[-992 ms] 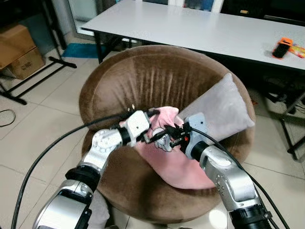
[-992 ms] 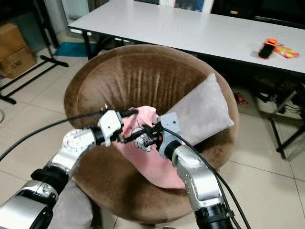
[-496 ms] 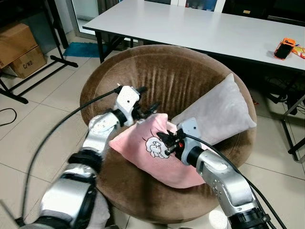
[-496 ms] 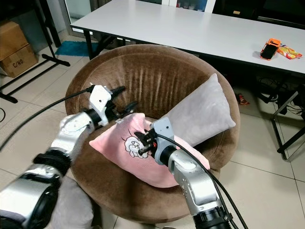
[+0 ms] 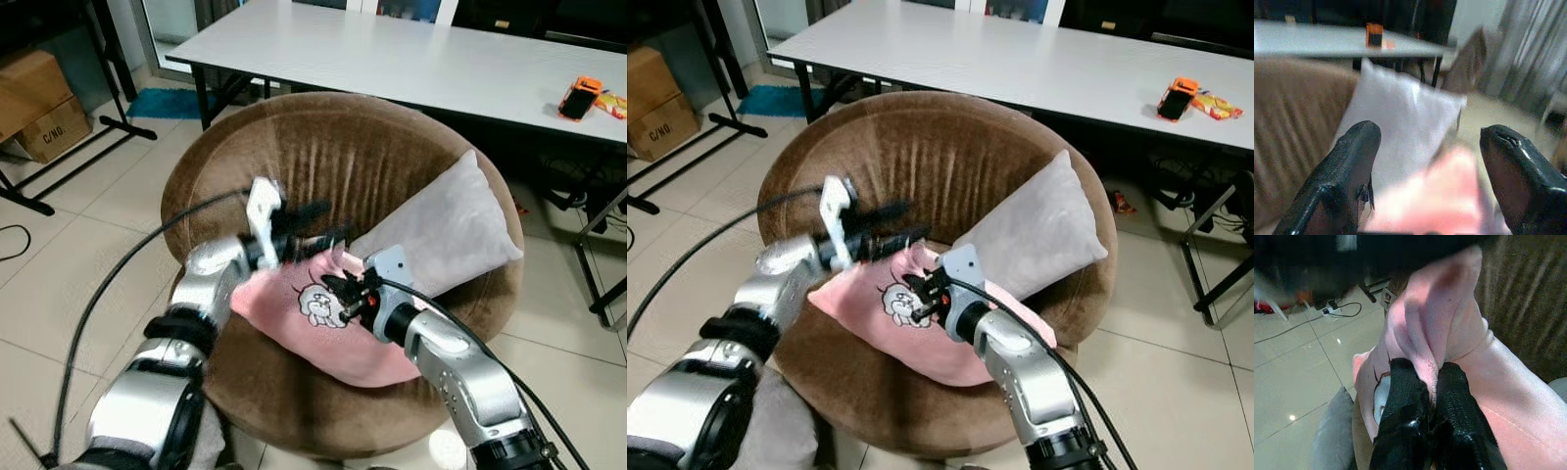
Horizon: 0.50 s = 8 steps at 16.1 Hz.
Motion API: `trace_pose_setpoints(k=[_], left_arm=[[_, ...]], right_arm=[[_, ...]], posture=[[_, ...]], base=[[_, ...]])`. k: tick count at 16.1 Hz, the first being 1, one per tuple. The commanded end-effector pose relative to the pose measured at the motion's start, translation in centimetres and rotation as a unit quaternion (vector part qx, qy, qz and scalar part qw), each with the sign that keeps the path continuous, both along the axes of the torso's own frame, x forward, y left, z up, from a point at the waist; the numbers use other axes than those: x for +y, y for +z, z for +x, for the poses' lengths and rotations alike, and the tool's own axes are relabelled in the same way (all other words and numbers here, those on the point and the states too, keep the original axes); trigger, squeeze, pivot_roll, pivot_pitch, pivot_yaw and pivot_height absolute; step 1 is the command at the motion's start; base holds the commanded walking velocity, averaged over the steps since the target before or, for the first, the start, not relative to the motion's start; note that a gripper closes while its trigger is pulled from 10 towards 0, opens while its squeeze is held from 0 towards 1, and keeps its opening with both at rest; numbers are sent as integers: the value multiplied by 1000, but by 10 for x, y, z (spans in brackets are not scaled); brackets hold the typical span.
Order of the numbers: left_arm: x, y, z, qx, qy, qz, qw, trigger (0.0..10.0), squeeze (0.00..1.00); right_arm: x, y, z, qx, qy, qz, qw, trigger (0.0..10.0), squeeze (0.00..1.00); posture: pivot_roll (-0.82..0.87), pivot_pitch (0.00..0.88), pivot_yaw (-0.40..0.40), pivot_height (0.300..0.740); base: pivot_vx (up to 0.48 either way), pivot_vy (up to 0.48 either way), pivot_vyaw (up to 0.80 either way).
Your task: Move the pillow to the sofa from floor
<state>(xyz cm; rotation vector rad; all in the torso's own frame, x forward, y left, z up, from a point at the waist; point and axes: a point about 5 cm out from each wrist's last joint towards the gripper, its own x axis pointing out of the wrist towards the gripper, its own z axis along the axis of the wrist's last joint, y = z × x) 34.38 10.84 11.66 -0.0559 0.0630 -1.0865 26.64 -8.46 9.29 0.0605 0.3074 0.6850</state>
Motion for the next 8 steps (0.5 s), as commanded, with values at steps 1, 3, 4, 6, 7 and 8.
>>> trace_pose_setpoints(k=[1, 3, 4, 6, 7, 8], left_arm=[[0, -5, -1, -12, -1, 45, 999, 10000, 0], [12, -18, 4, -42, 78, 159, 983, 10000, 0], [15, -22, 3, -38, 85, 175, 980, 10000, 0], [14, -32, -2, -18, 73, 191, 979, 10000, 0], [13, -37, -4, -14, 69, 205, 976, 10000, 0], [12, -47, -9, -12, 63, 233, 970, 10000, 0]], right_arm=[[3, 8, 0, -21, 11, 5, 1000, 10000, 0], [3, 9, -1, -23, 14, 8, 1000, 10000, 0], [3, 9, -1, -24, 15, 9, 1000, 10000, 0], [3, 10, -1, -25, 15, 11, 1000, 10000, 0], [3, 11, -1, -26, 14, 13, 999, 10000, 0], [3, 13, -1, -29, 15, 18, 999, 10000, 0]], posture=[[-172, 0, -11, 740], [-172, 0, -12, 740], [-177, 0, -12, 740], [-178, 0, -13, 740], [-179, 0, -14, 740], [-183, 0, -15, 740]], base=[[0, 0, 0], [0, 0, 0], [0, 0, 0], [0, 0, 0], [0, 0, 0], [0, 0, 0]])
